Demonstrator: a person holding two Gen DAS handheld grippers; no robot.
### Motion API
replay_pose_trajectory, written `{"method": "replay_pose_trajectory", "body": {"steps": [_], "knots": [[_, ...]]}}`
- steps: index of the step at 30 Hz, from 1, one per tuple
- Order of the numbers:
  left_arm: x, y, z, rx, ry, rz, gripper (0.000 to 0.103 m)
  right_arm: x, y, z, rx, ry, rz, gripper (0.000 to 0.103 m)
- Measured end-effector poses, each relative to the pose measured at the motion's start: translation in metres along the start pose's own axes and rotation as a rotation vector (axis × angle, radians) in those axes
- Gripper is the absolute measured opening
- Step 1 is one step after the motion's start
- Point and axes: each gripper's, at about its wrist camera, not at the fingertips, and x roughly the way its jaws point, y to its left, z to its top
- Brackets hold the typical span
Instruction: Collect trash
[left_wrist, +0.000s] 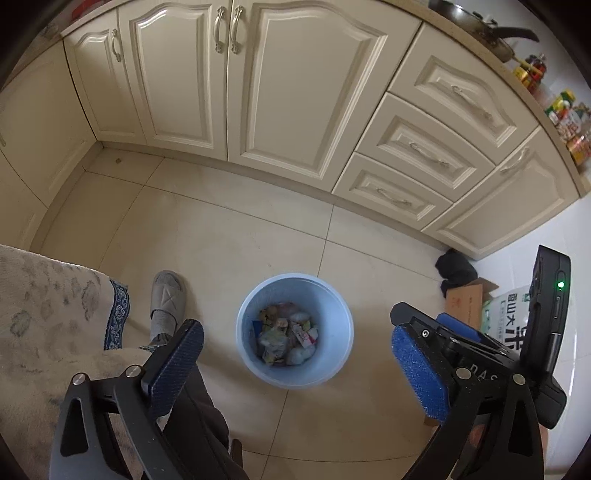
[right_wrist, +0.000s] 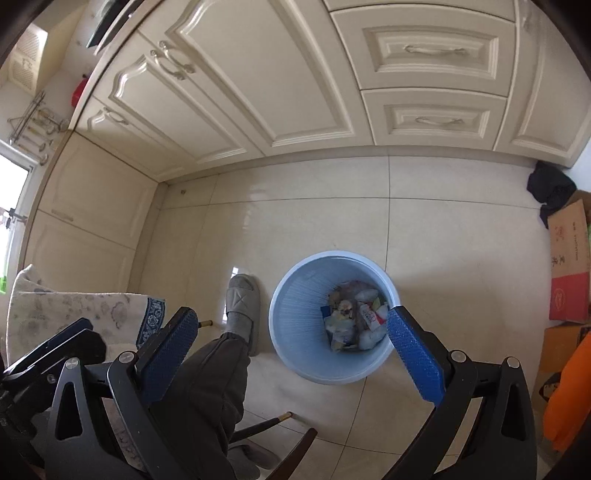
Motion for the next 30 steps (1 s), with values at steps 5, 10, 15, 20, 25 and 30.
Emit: {"method": "replay_pose_trajectory", "body": {"steps": [5,10,15,20,25,30], "knots": [[-0.036,-0.002,-0.021,-0.002,-0.059,-0.019,0.1,-0.024,0.006,0.0,-0.009,-0.035,-0.003,0.103],[-0.088,-0.001,-0.039,0.014,-0.16,-0.046,0.1,-0.061,0.024,0.0,-0.037,-0.101,0.0,0.103],[-0.162,0.01,-0.075,0.031,-0.295,-0.055,0.1,-0.107,0.063,-0.002,-0.097,-0.191,0.021,0.103],[-0.248,0.039,-0.124,0.018,-0.475,-0.002,0.102,-0.151,0.125,-0.015,-0.194,-0.276,0.07,0.103],[-0.322,0.074,-0.177,-0.036,-0.638,0.103,0.102,-0.187,0.2,-0.042,-0.339,-0.342,0.143,0.103],[-0.375,0.11,-0.242,-0.132,-0.726,0.22,0.102,-0.212,0.279,-0.086,-0.473,-0.402,0.204,0.103]]}}
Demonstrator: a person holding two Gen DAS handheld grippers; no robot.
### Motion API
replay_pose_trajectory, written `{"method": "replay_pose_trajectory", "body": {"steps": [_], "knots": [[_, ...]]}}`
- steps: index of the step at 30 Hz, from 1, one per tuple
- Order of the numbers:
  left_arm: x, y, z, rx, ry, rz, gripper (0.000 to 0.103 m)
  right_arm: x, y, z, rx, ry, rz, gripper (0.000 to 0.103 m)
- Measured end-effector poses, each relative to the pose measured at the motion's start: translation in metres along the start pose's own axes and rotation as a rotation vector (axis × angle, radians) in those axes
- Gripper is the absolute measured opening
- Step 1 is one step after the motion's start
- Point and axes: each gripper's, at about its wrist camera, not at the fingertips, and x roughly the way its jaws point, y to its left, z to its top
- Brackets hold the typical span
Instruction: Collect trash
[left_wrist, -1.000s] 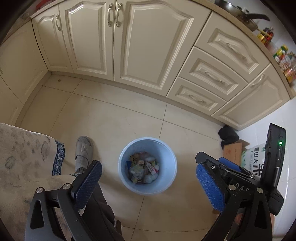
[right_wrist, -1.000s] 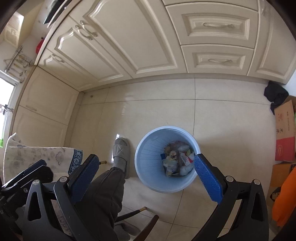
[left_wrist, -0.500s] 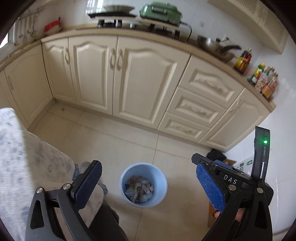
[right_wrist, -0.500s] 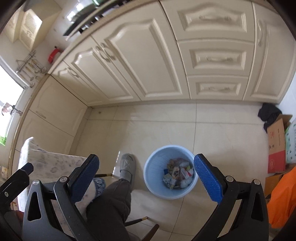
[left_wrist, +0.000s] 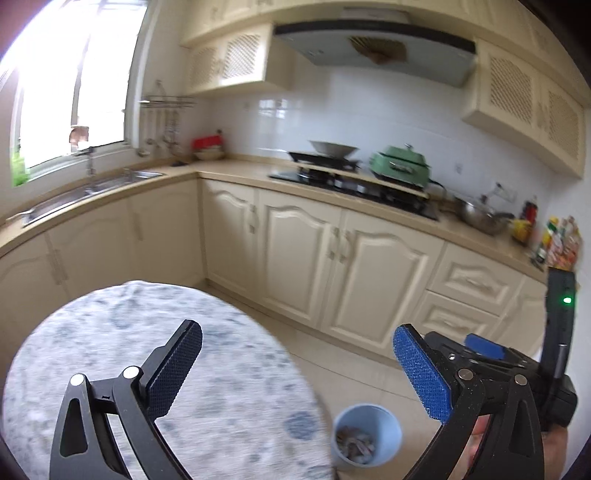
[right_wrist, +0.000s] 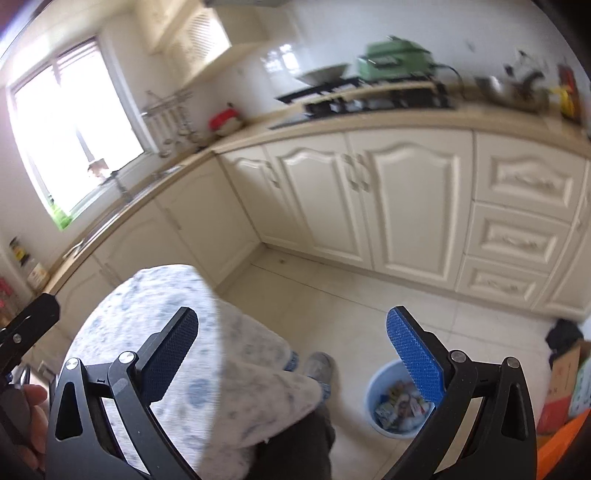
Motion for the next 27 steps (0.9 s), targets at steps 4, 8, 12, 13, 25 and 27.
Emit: {"method": "replay_pose_trajectory", "body": {"steps": [4,8,12,13,25,27], "knots": [[-0.064,0.038,-0.013,-0.043,-0.061,0.1,0.102,-0.012,0.065,-0.004,-0.091,-0.037,0.042,0.103],[-0.123,0.051,-0.029,-0.068,-0.114,0.201,0.102,-0.025,0.119,-0.01,-0.183,-0.075,0.053,0.103],[-0.171,0.062,-0.042,-0.085,-0.161,0.281,0.102,-0.038,0.167,-0.02,-0.259,-0.102,0.065,0.103],[-0.185,0.065,-0.048,-0.094,-0.167,0.297,0.102,-0.041,0.177,-0.022,-0.274,-0.106,0.072,0.103],[-0.261,0.044,-0.084,-0.139,-0.197,0.412,0.102,-0.08,0.257,-0.051,-0.383,-0.149,0.139,0.103],[-0.269,0.039,-0.087,-0.148,-0.203,0.428,0.102,-0.084,0.26,-0.051,-0.387,-0.157,0.142,0.103]]}}
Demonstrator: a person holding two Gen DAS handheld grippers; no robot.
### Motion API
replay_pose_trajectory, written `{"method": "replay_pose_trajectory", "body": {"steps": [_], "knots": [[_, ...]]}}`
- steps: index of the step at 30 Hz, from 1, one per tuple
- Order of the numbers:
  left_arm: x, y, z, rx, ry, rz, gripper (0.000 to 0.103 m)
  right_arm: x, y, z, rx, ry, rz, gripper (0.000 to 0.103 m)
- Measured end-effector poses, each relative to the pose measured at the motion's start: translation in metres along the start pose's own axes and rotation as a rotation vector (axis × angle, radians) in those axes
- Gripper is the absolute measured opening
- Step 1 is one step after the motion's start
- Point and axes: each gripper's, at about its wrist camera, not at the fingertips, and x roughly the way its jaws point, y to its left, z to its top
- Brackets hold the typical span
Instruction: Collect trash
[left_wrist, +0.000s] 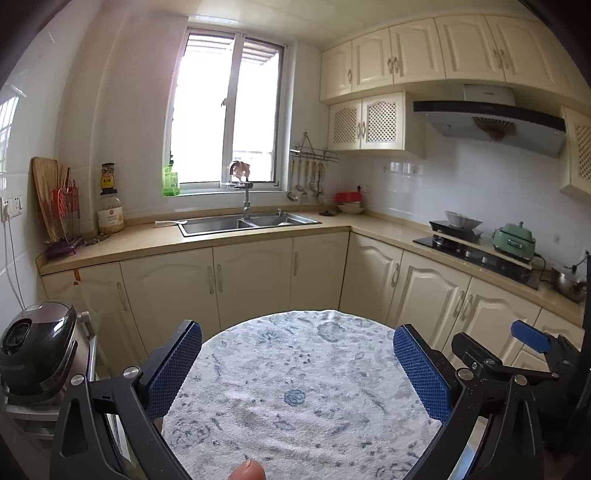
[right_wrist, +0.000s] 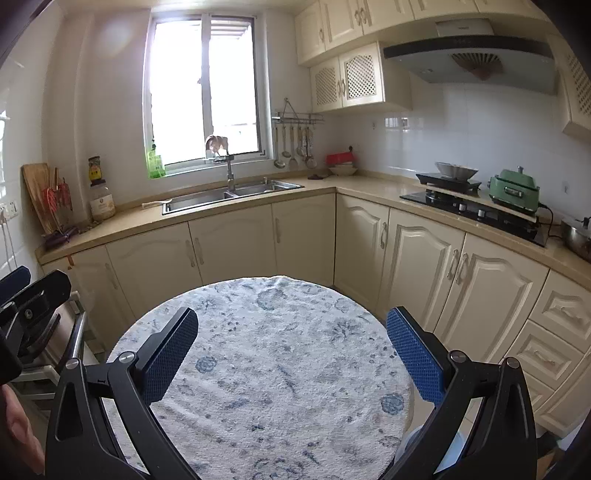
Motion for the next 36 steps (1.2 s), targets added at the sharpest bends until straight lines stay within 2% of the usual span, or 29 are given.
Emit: {"method": "replay_pose_trajectory", "body": {"steps": [4,13,36], "knots": [[-0.015,0.0,-0.003,-0.027,0.005,-0.007,0.102,-0.009,0.004,0.002,-0.001,-0.014,0.004,0.103],[-0.03,0.0,0.005,-0.018,-0.018,0.05,0.102,-0.022,0.002,0.004,0.014,-0.036,0.01,0.103],[-0.012,0.011,-0.001,-0.028,-0.006,-0.021,0.102,-0.022,0.006,0.002,0.014,-0.036,0.015,0.103]]}}
